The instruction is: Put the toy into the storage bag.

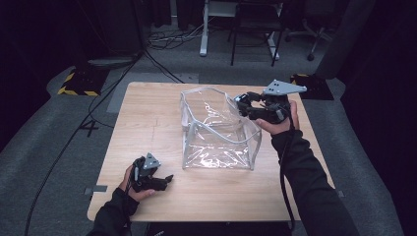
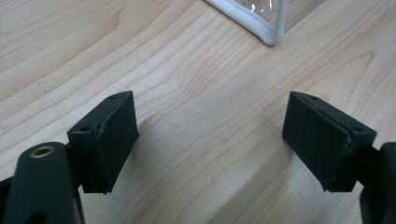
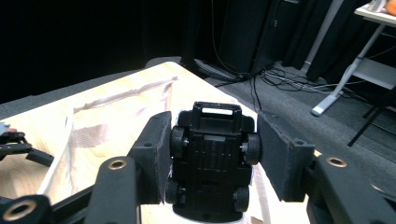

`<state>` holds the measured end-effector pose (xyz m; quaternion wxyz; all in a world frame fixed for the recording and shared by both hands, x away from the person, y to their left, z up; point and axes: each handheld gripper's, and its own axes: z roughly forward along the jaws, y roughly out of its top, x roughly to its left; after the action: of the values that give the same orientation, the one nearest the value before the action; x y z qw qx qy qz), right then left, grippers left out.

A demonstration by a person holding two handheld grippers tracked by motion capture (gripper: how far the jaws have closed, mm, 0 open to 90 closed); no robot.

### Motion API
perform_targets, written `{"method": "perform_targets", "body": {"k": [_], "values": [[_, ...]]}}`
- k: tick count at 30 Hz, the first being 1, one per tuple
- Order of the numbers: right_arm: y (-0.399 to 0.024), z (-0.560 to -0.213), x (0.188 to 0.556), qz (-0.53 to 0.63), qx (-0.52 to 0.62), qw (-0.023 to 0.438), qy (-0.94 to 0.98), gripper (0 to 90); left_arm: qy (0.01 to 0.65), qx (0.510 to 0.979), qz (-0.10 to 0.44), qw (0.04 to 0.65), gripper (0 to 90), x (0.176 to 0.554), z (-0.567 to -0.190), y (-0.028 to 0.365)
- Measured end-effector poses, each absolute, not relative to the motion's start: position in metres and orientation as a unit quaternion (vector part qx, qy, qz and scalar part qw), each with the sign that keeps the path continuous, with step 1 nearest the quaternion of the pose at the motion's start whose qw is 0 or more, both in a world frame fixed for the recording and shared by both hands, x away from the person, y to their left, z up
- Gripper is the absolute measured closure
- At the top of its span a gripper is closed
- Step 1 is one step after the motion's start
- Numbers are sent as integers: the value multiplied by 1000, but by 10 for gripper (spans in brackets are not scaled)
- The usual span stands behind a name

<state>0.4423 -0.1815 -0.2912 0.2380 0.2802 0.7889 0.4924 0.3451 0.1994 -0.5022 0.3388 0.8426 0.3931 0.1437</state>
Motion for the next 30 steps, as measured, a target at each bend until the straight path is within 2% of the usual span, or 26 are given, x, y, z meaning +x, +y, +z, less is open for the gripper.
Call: {"method": "perform_targets", "body": {"k": [30], "values": [[-165, -320, 441, 473, 270, 211, 811, 475, 394, 843, 143, 338, 185, 344, -502, 200]]}}
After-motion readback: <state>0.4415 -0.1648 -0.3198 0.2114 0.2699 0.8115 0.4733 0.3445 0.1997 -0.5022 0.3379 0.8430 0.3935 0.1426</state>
